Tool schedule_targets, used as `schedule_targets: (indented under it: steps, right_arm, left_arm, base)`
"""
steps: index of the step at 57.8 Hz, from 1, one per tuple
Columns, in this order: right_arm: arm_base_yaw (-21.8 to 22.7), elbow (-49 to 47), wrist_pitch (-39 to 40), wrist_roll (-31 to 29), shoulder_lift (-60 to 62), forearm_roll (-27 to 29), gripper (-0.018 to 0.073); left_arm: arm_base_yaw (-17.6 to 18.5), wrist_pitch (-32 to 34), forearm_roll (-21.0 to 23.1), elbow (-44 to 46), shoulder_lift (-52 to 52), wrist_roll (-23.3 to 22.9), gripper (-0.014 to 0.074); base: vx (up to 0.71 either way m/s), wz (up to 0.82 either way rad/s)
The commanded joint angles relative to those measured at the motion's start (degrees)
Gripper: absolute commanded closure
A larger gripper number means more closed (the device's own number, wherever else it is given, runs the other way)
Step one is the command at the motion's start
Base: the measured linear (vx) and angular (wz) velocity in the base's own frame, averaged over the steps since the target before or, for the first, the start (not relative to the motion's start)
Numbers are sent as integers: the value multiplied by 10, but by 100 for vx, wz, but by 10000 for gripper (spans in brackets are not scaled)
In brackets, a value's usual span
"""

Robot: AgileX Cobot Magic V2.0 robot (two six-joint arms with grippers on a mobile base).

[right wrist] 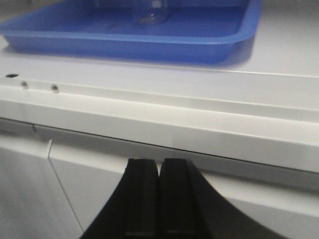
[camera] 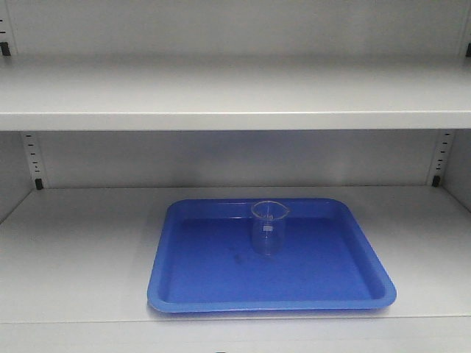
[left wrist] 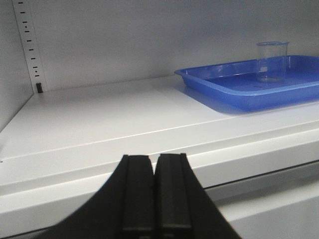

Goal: Pick beaker and place in left cabinet

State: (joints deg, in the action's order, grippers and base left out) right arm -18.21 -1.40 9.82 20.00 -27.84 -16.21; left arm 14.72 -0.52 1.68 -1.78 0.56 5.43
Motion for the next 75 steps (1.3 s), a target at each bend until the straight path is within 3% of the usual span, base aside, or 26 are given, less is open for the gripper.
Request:
schedule_targets:
  steps: [1, 13, 28, 44, 57, 75]
  right_arm:
    - [43, 7, 40, 4, 75, 72, 565]
    - [142, 9, -80, 4, 216, 75, 565]
    - [152, 11, -235, -13, 291, 67, 565]
    - [152, 35, -171, -144, 294, 87, 565]
    - [152, 35, -73, -137, 294, 92, 565]
    - [152, 35, -65, -137, 294, 91, 565]
  left_arm:
    - [2, 48, 4, -9, 11, -2, 595]
    - [2, 48, 4, -9, 11, -2, 595]
    - [2, 48, 4, -9, 11, -2, 595]
    - [2, 48, 4, -9, 11, -2, 595]
    - [2, 48, 4, -9, 11, -2, 595]
    - [2, 48, 4, -9, 11, -2, 595]
  base:
    - [0, 0]
    - [0, 0]
    - [0, 0]
    - [0, 0]
    - [0, 0]
    - [0, 0]
